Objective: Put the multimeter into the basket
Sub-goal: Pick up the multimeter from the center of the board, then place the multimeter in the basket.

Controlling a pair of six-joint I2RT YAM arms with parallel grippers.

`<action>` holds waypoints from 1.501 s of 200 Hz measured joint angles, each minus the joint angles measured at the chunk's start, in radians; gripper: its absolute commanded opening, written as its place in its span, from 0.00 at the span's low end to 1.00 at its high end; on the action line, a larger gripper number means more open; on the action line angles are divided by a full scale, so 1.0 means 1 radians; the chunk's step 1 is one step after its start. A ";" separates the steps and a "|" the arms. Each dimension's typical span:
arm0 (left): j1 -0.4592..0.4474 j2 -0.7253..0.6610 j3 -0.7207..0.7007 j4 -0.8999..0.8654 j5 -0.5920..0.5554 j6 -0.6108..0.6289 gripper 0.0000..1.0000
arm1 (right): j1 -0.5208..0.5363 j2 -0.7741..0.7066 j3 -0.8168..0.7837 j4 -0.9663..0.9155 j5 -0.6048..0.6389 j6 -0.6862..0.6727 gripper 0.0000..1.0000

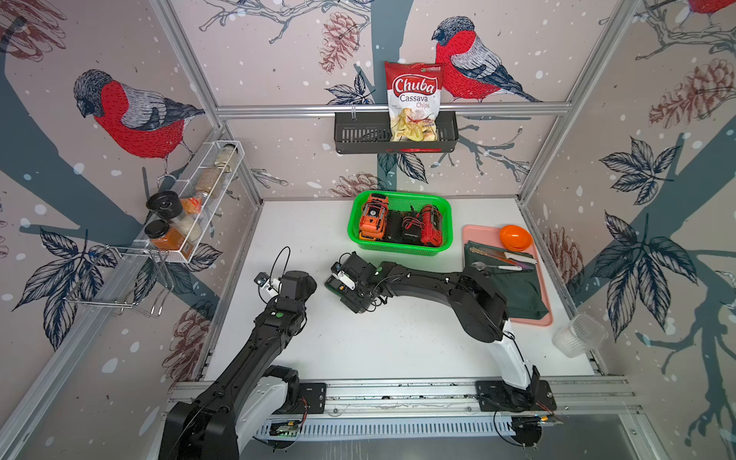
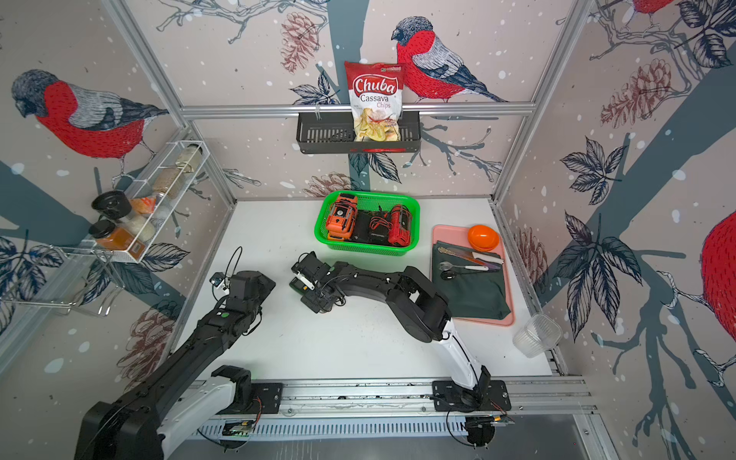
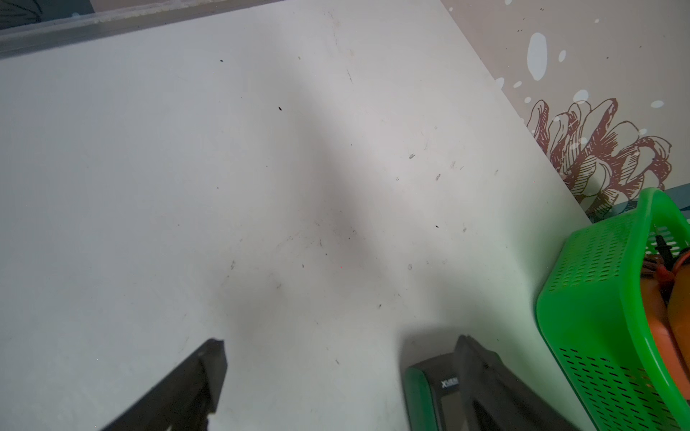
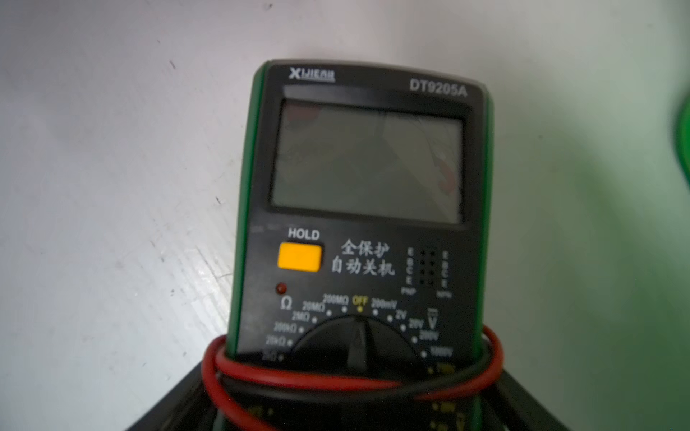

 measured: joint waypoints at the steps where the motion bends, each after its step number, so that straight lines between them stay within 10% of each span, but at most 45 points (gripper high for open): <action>1: 0.000 -0.001 0.000 0.000 0.000 0.000 0.98 | 0.000 -0.003 0.001 -0.002 0.003 0.003 0.18; 144: 0.000 0.024 0.005 0.051 -0.003 0.073 0.98 | -0.246 -0.322 -0.002 0.036 0.319 0.383 0.19; 300: 0.001 0.106 0.024 0.127 0.093 0.166 0.98 | -0.371 0.054 0.284 0.120 0.422 0.453 0.19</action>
